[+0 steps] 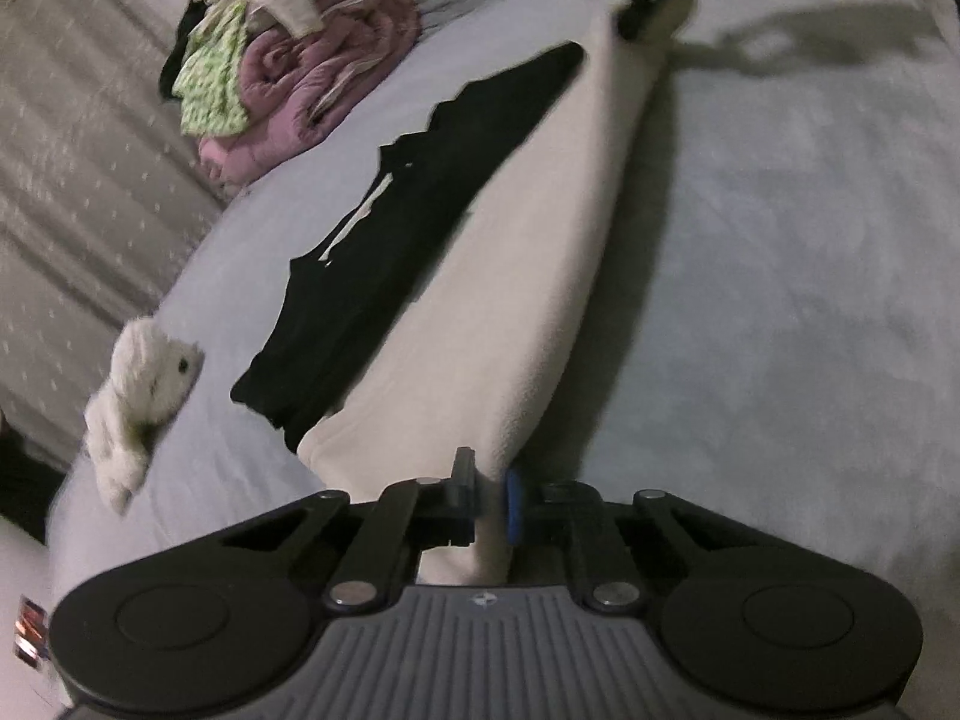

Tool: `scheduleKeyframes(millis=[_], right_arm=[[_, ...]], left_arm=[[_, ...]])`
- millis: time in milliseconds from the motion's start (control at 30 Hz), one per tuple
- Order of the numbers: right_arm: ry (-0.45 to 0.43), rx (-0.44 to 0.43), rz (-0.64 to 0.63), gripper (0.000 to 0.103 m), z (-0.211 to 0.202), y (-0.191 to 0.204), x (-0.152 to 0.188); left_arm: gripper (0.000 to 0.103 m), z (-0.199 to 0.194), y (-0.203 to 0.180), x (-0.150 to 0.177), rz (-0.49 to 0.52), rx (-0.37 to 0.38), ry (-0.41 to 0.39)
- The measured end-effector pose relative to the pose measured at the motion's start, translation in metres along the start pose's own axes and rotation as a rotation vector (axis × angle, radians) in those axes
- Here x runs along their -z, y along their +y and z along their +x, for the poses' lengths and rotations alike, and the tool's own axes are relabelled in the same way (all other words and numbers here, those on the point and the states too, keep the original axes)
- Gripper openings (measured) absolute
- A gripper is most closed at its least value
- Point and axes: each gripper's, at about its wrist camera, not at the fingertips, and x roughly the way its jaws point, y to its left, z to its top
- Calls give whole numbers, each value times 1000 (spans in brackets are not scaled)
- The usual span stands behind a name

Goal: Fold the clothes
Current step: 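Lift the cream shirt side with both grippers and fold it over the black shirt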

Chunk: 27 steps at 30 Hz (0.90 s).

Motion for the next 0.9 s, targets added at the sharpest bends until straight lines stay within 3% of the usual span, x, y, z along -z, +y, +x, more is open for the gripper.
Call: scheduleKeyframes(millis=[133, 200, 233, 467, 600, 667, 800, 900], right_arm=[[-1, 30, -145, 16, -1, 12, 14], [2, 56, -236, 34, -2, 20, 23], [1, 68, -285, 38, -3, 23, 29], [21, 129, -543, 49, -6, 39, 64], [2, 177, -648, 43, -3, 47, 73], [-4, 211, -716, 32, 0, 51, 78], [12, 235, -748, 14, 6, 48, 80], [1, 226, -712, 10, 1, 45, 74]], left_arm=[[11, 0, 10, 0, -65, 19, -13], [11, -1, 16, 1, -104, 31, -19], [11, -1, 17, 1, -112, 35, -21], [11, 1, 19, 3, -135, 47, -20], [11, 2, 16, 4, -122, 41, -17], [12, 3, 13, 5, -109, 34, -16], [12, 4, 12, 7, -107, 29, -19], [12, 1, 16, 7, -135, 17, -33]])
